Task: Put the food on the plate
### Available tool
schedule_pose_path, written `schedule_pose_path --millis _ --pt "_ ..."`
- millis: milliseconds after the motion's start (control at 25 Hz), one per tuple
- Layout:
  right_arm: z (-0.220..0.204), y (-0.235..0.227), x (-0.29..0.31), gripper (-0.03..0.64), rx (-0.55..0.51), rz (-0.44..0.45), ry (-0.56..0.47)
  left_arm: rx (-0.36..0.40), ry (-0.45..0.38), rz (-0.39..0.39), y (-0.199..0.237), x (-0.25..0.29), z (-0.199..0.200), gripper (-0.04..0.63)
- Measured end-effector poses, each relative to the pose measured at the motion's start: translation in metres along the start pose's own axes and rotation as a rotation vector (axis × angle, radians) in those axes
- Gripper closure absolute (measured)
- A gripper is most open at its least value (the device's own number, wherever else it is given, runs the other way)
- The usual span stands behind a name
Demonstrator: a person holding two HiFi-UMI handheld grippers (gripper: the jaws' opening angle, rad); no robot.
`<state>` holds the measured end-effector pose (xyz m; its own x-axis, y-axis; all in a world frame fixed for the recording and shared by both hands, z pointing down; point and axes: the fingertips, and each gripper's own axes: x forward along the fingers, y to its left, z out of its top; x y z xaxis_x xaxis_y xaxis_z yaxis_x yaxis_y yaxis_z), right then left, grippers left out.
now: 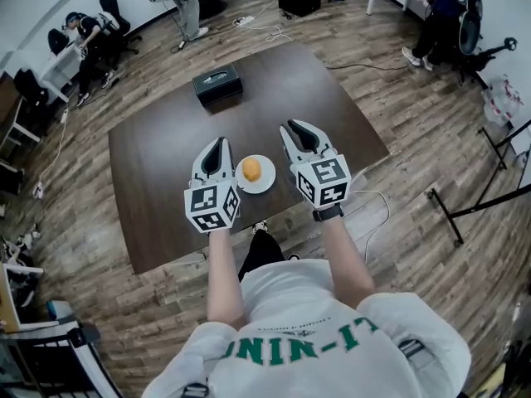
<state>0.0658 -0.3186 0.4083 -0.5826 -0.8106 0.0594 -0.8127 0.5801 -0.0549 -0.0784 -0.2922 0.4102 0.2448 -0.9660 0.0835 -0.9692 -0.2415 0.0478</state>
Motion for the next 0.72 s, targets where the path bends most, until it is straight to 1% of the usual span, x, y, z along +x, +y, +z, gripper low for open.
schedule_pose_path --millis 360,560,720 --pt "0.018 0.005 -0.016 0.598 -0.016 -0.023 -0.041 0.008 -0.034 0.003 -0.005 -0.014 0.014 0.584" --pt "0.025 0.008 -0.015 0.598 -0.04 -0.027 -0.046 0.015 -0.045 0.003 -0.003 -0.017 0.021 0.584" --pt "0.032 0.011 -0.012 0.598 -0.041 -0.029 -0.071 0.056 -0.043 -0.005 -0.001 -0.021 0.026 0.584"
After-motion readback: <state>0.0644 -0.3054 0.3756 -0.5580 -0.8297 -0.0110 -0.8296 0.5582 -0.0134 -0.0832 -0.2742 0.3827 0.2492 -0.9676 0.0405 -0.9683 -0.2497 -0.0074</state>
